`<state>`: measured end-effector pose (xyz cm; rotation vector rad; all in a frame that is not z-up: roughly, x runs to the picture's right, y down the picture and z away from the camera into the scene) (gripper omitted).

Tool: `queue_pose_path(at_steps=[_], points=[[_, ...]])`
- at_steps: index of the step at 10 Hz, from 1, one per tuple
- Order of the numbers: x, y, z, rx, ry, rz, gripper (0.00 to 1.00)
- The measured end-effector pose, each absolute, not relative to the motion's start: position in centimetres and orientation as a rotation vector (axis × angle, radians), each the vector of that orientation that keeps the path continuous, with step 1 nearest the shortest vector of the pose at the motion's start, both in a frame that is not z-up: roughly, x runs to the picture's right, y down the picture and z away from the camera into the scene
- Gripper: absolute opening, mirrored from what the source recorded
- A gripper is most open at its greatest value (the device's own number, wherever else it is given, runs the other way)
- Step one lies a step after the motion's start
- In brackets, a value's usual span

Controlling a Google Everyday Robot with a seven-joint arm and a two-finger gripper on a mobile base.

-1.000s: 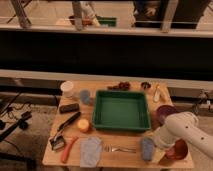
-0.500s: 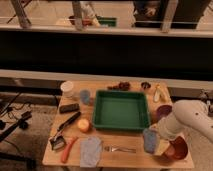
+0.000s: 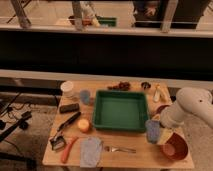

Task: Place sponge in metal cup

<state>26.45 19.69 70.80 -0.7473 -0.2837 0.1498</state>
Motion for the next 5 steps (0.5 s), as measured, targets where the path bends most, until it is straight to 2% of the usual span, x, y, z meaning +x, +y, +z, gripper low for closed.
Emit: queue_pose_path(at_steps=[5], points=[[26.60, 19.62, 70.87, -0.747, -0.282, 0.151, 0.24]])
